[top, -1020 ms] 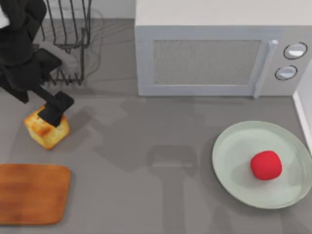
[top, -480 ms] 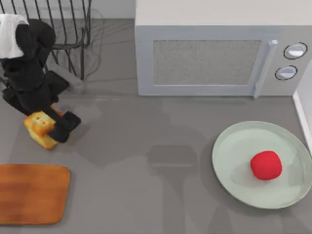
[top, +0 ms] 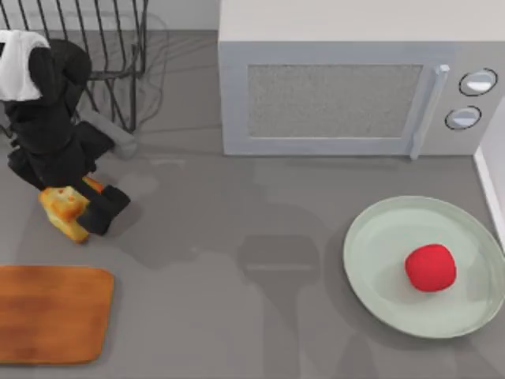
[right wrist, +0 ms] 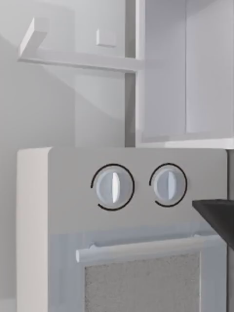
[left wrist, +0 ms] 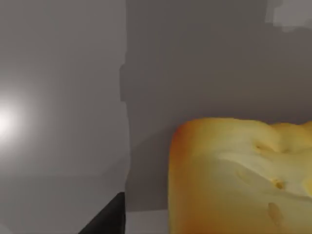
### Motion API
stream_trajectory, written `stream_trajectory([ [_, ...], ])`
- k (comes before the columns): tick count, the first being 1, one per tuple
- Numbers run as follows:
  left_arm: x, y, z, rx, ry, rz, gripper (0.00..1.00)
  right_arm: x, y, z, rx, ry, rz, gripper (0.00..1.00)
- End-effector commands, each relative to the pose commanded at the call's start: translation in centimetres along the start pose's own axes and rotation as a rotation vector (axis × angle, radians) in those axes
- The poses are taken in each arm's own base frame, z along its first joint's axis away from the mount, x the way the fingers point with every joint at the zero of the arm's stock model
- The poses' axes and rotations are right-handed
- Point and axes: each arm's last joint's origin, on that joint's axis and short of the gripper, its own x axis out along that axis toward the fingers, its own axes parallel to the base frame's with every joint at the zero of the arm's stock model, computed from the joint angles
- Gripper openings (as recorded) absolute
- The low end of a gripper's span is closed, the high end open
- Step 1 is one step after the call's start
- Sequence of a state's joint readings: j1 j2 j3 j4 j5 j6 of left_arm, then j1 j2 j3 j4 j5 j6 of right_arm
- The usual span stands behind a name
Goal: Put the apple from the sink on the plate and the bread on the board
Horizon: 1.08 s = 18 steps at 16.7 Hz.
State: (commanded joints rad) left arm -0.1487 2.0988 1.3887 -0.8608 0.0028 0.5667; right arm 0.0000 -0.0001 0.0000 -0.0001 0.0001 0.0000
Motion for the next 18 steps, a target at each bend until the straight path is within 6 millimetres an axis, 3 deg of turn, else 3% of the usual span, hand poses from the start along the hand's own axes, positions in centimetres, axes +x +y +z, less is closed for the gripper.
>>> stream_trajectory([
  [10,0.00,0.00,0.00,0.000,0.000,0.000,0.02,0.00,0.00,0.00,0.000,0.000,0.000,1.00],
  [18,0.00,0.00,0.00,0.000,0.000,0.000,0.00,0.00,0.00,0.00,0.000,0.000,0.000,1.00],
])
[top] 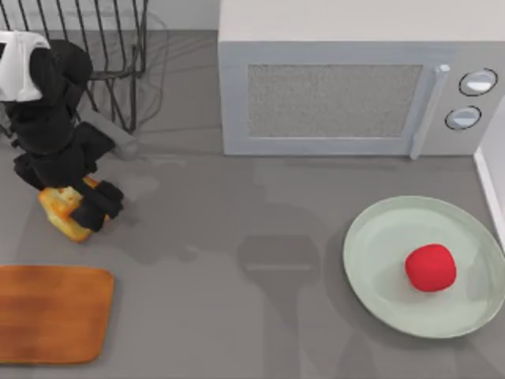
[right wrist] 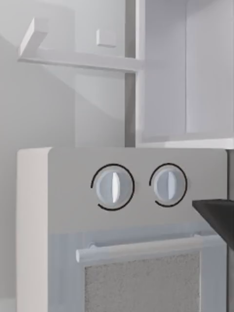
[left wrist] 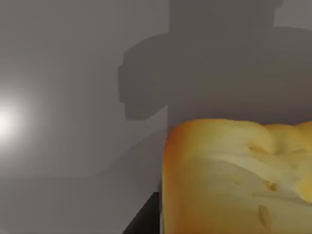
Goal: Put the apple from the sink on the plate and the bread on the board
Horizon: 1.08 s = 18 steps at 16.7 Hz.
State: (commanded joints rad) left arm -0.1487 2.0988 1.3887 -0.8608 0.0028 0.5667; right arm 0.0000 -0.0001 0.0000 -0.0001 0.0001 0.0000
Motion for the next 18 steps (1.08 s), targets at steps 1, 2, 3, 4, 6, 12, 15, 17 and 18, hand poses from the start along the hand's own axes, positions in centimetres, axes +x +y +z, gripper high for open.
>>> stream_trajectory([
  [1,-0.1,0.0,0.0,0.000,-0.002,0.001,0.00,0.0,0.0,0.0,0.000,0.000,0.000,1.00],
  [2,-0.2,0.0,0.0,0.001,-0.002,0.001,0.00,0.0,0.0,0.0,0.000,0.000,0.000,1.00],
  [3,-0.5,0.1,0.1,0.003,-0.003,0.002,0.00,0.0,0.0,0.0,0.000,0.000,0.000,1.00],
  [4,-1.2,0.1,0.3,0.004,-0.004,0.003,0.00,0.0,0.0,0.0,0.000,0.000,0.000,1.00],
  [6,-3.2,0.3,0.4,0.001,-0.002,0.001,0.00,0.0,0.0,0.0,0.000,0.000,0.000,1.00],
  [12,-9.8,0.0,0.0,0.000,0.001,-0.001,0.00,0.0,0.0,0.0,0.000,0.000,0.000,1.00],
  [15,-10.1,0.0,0.0,0.000,-0.002,0.001,0.00,0.0,0.0,0.0,0.000,0.000,0.000,1.00],
  [17,-9.9,0.1,-0.1,-0.002,0.000,0.000,0.00,0.0,0.0,0.0,0.000,0.000,0.000,1.00],
  [18,-10.0,0.0,-0.3,-0.016,-0.004,0.003,0.00,0.0,0.0,0.0,0.000,0.000,0.000,1.00],
])
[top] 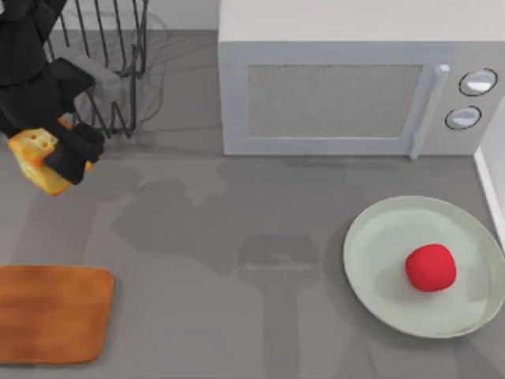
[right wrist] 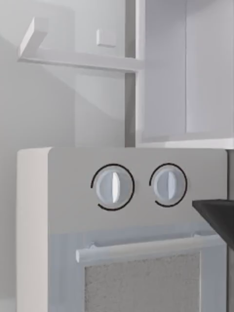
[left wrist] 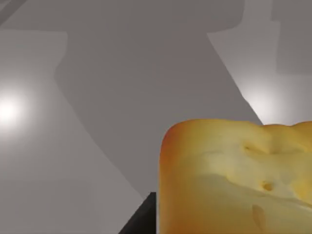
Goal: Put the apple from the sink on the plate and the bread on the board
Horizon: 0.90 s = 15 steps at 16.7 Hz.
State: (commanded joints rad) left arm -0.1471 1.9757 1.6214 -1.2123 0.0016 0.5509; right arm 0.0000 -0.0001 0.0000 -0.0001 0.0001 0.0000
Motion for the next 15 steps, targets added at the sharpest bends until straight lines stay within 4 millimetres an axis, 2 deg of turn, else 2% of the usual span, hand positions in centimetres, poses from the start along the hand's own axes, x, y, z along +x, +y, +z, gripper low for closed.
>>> stream_trajectory([
  [4,-0.2,-0.9,-2.9,-0.159,-0.014,0.008,0.00,0.0,0.0,0.0,0.000,0.000,0.000,1.00],
  [9,2.1,-3.7,-9.3,-0.474,0.034,-0.012,0.00,0.0,0.0,0.0,0.000,0.000,0.000,1.00],
  [11,2.6,-4.7,-11.2,-0.582,0.027,-0.007,0.00,0.0,0.0,0.0,0.000,0.000,0.000,1.00],
  [13,2.8,-5.3,-12.4,-0.651,0.010,0.000,0.00,0.0,0.0,0.0,0.000,0.000,0.000,1.00],
  [15,2.8,-5.4,-12.8,-0.671,0.003,0.002,0.00,0.0,0.0,0.0,0.000,0.000,0.000,1.00],
])
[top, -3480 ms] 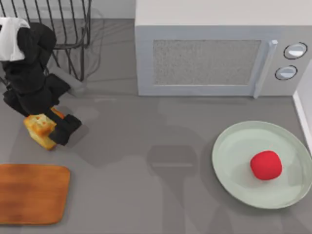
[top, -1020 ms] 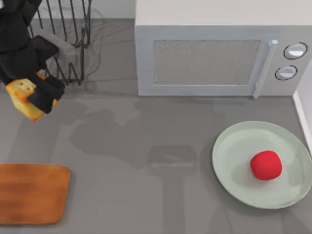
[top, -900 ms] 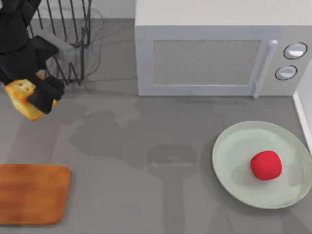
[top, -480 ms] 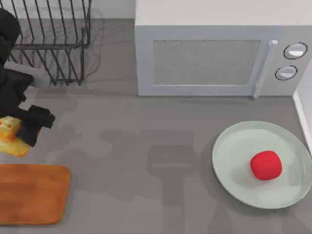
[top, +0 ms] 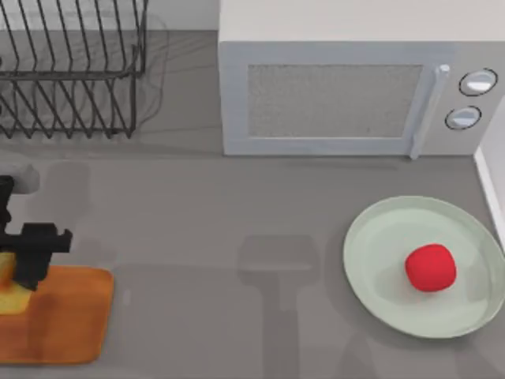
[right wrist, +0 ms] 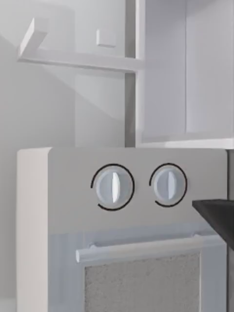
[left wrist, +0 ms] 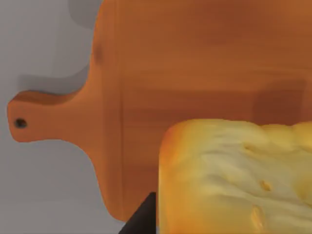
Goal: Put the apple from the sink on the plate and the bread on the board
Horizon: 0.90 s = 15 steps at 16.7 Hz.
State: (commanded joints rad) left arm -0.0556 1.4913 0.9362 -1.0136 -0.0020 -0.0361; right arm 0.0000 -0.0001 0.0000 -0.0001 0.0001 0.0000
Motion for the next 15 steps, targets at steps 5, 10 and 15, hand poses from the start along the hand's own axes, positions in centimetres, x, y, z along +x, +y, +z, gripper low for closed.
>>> stream_trajectory([
  [5,0.3,-0.1,0.1,0.008,0.005,0.000,0.00,0.0,0.0,0.0,0.000,0.000,0.000,1.00],
  [10,2.3,0.0,0.1,0.003,0.008,0.000,0.00,0.0,0.0,0.0,0.000,0.000,0.000,1.00],
  [15,4.2,0.0,0.1,0.000,-0.001,0.000,0.00,0.0,0.0,0.0,0.000,0.000,0.000,1.00],
])
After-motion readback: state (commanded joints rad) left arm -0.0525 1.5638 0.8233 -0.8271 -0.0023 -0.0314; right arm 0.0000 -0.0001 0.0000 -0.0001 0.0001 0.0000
